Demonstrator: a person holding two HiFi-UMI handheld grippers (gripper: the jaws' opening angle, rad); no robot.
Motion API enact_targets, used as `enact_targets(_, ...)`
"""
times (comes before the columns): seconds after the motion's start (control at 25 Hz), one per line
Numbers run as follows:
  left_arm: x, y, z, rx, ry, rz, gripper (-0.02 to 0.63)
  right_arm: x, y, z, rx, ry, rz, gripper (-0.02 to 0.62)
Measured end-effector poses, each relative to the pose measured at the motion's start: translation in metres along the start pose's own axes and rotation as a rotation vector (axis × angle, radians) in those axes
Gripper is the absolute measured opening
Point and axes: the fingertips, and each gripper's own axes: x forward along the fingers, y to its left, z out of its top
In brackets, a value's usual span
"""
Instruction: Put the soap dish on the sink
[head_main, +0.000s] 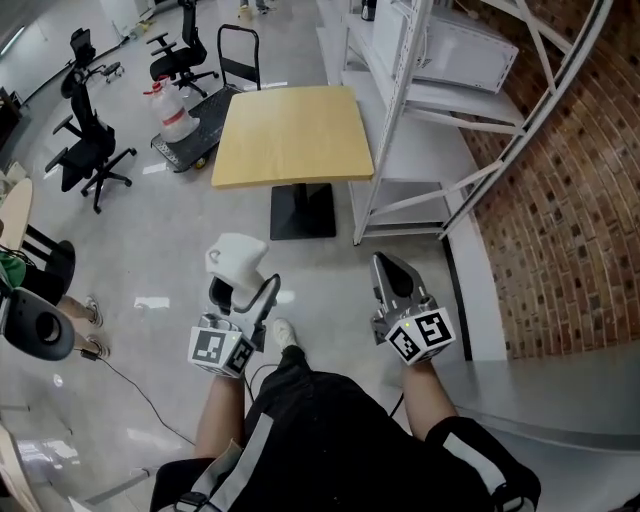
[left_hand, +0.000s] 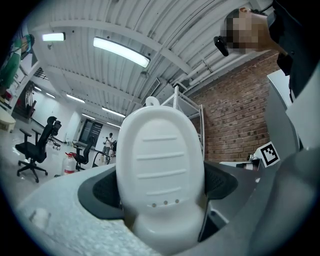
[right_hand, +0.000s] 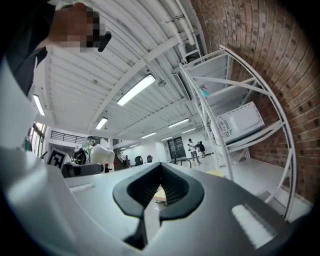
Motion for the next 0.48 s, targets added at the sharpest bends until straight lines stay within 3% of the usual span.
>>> enact_targets(0.48,0.082,0.133,0.015,0.01,0.035,0.034,0.462,0.163,-0.012,-0.016,0.013,0.036,0.026,0.006)
